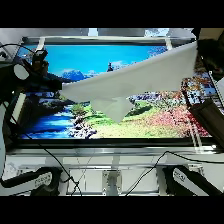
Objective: Fold the shirts.
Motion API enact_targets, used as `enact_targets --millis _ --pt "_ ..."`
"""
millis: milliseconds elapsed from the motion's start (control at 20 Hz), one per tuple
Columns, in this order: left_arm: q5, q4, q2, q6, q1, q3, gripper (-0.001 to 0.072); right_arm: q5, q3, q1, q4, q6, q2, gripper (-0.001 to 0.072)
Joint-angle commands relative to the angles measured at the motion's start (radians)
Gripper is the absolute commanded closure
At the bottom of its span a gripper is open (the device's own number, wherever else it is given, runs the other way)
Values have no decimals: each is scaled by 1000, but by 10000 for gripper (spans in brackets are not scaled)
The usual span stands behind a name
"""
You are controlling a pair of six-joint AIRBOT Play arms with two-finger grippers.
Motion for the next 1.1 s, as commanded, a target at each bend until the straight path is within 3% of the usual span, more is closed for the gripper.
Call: enact_targets --millis 0,450,800,1050 --pt "-89 10 34 0 0 101 694 39 106 -11 -278 117 81 689" --pt "-119 36 207 49 0 753 695 180 151 -10 -552 197 338 689" --pt "-324 -25 401 13 0 758 695 540 151 -9 -577 218 596 689" --pt "-343 -74 447 -5 0 731 695 790 150 -10 -533 362 692 689"
